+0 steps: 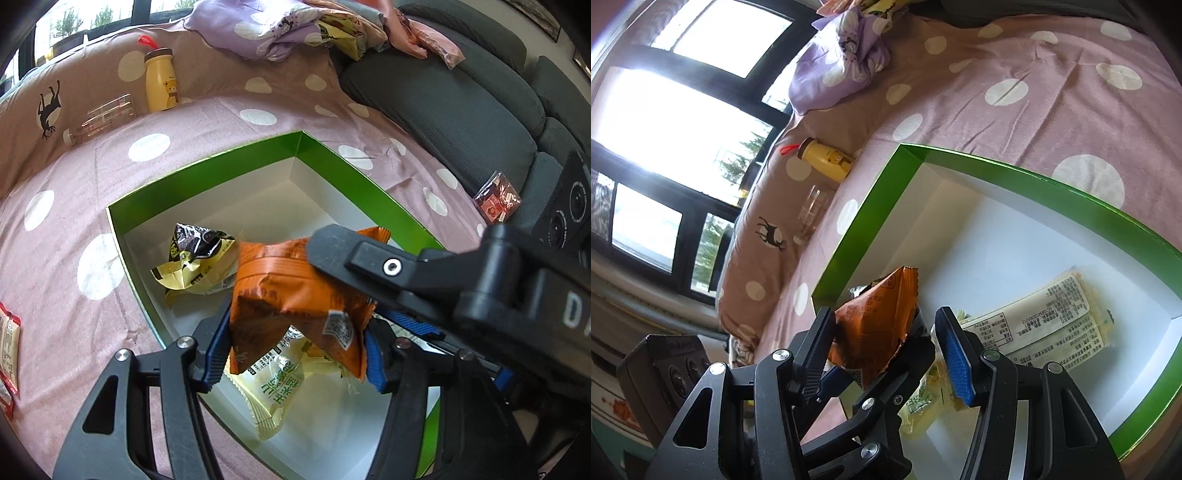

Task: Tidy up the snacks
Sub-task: 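Lower the orange bag into the box and open the right gripper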

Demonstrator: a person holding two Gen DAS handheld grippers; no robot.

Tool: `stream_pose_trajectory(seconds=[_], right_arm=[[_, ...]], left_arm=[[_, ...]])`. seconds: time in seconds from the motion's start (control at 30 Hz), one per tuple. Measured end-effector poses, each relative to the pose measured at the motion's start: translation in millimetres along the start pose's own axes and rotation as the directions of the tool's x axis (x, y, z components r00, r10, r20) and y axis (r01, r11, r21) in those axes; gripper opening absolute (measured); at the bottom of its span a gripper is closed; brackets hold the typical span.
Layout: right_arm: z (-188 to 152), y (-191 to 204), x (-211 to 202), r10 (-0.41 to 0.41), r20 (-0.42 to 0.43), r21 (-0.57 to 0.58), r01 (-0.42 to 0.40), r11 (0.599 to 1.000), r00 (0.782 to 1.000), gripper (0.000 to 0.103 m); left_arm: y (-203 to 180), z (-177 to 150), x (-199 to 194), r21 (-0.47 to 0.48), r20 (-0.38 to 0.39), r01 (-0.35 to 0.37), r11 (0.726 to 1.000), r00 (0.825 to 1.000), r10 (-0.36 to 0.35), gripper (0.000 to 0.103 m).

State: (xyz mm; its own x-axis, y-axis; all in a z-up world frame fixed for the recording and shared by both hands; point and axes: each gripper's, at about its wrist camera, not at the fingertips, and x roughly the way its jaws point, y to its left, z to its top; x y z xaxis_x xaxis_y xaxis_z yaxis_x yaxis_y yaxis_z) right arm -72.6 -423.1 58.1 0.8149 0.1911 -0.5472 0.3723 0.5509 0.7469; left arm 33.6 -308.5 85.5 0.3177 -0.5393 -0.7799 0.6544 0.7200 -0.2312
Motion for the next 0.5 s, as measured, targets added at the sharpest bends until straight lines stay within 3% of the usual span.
stream_pose_trajectory(seconds=[0.17, 0.27, 0.37, 0.5], right_arm=[[3.4, -1.7, -11.5, -0.091, 0.096, 0.012, 0.09, 0.996, 0.991, 0.059], [4.0, -3.9, -16.0, -0.137, 0.134, 0.027, 0.135, 0.991, 0.981, 0.061], [3.2, -2.2, -11.0, -0.172, 0.136, 0.023, 0.171, 0.985, 0.976, 0.069], [-2.8, 10.2, 0.6, -0.236, 0.126, -0.04, 0.243, 0.969, 0.964, 0.071]], left_arm=[[4.0, 0.8, -24.8, -0.007, 0.057, -0.014, 1.0, 0.998, 0.014, 0.063], [13.5, -2.1, -50.1, -0.039, 0.103, -0.014, 0.999, 0.994, 0.018, 0.074], [22.7, -8.1, -76.7, -0.058, 0.136, -0.044, 0.997, 0.989, 0.052, 0.075], [43.0, -22.1, -110.8, -0.122, 0.162, -0.095, 0.988, 0.98, 0.114, 0.076]])
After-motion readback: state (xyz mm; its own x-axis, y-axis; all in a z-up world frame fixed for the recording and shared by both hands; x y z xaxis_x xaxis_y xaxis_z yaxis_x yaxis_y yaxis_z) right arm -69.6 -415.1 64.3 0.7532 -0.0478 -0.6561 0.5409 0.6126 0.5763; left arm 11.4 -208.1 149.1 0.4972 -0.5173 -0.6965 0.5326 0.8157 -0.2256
